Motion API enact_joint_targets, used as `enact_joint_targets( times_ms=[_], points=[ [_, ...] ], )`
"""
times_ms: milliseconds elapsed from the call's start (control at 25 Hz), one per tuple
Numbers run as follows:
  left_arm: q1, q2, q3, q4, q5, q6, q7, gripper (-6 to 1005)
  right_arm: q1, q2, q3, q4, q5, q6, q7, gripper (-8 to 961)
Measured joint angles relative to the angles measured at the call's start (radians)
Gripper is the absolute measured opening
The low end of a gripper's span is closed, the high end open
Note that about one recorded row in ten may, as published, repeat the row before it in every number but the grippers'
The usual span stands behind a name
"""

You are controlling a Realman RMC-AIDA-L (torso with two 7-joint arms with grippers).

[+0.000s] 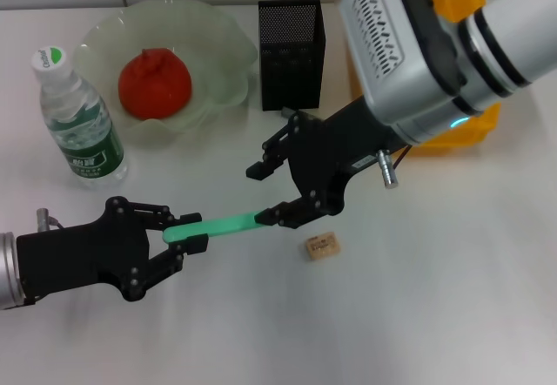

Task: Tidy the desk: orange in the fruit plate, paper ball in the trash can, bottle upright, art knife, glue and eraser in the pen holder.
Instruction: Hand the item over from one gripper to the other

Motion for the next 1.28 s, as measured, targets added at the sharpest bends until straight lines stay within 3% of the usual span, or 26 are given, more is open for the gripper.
enact_joint_targets(
  times_ms=[320, 720, 960, 1280],
  points=[
    [0.003, 0.012, -0.009, 0.0, 0.0, 0.001, 0.0, 203, -0.055, -0.002, 0.101, -0.006, 0.083, -0.022, -0.013, 532],
    [0.001, 0.025, -0.011, 0.0, 0.0, 0.015, -0.002, 204, -0.099, -0.006, 0.379, 0.112, 0.2, -0.153, 0.059, 532],
    [0.001, 0.033, -0.01, 0.017, 0.0, 0.061, -0.015, 205, -0.094, -0.04, 0.52, 0.305, 0.201, -0.19, 0.159, 530],
    [-0.003, 0.04, -0.01, 0.035, 0.001, 0.13, -0.026, 206, -0.1, -0.074, 0.602, 0.466, 0.201, -0.198, 0.271, 528]
  ],
)
